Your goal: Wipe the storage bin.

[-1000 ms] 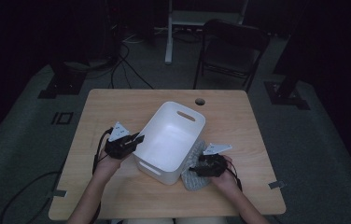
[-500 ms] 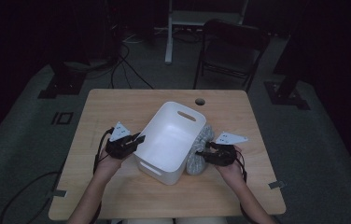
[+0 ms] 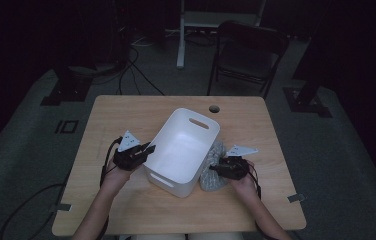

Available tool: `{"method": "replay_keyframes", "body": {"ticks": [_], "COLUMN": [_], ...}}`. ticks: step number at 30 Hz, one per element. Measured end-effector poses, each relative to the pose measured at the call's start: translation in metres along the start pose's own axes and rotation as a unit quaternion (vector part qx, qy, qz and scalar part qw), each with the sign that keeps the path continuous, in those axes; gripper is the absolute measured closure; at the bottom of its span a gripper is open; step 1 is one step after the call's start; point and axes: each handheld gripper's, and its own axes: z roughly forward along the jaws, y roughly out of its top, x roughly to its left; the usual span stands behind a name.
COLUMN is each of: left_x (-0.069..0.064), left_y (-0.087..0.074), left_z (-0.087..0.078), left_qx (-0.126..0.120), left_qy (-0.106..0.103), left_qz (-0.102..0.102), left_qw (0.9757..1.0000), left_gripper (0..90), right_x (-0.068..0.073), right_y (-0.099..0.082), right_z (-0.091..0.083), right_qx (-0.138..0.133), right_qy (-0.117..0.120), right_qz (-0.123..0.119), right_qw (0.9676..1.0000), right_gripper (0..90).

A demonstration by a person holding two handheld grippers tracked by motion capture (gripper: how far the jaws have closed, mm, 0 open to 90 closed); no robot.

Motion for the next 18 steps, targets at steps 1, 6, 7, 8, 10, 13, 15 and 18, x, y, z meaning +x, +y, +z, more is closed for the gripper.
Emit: {"method": "replay_keyframes", "body": {"ticks": [1,6,7,8,10,13,15,18], "left_x": [0.000,0.000,0.000,0.001,0.001,0.000,0.000,0.001], "left_y": [0.000,0.000,0.000,0.000,0.000,0.000,0.000,0.000], "left_z": [0.000,0.000,0.000,0.000,0.000,0.000,0.000,0.000], "left_qx": [0.000,0.001,0.001,0.000,0.001,0.002,0.003,0.003], "left_qy": [0.000,0.003,0.004,0.004,0.004,0.003,0.001,-0.002], "left_qz": [0.001,-0.003,-0.004,-0.008,-0.005,-0.002,-0.001,0.003], "left_qw": [1.0000,1.0000,1.0000,1.0000,1.0000,1.0000,1.0000,1.0000], "left_gripper": [79.0,79.0,79.0,79.0,79.1,79.1,79.1,79.2], "right_x": [-0.001,-0.002,0.001,0.003,0.004,0.002,-0.001,-0.007], "right_y": [-0.002,-0.003,0.000,0.003,0.009,0.021,0.030,0.043], "right_z": [0.003,0.008,0.006,0.004,-0.003,-0.017,-0.026,-0.034], "right_qx": [0.009,0.038,0.039,0.040,0.023,-0.019,-0.045,-0.072], "right_qy": [-0.001,-0.003,-0.008,-0.011,-0.008,-0.008,-0.014,-0.041], "right_qz": [0.004,0.012,0.003,-0.005,-0.004,-0.003,0.003,0.008], "right_qw": [0.9999,0.9992,0.9992,0.9991,0.9997,0.9998,0.9989,0.9966], "right_gripper": [63.1,68.0,68.5,68.8,68.8,68.7,68.5,67.2]}}
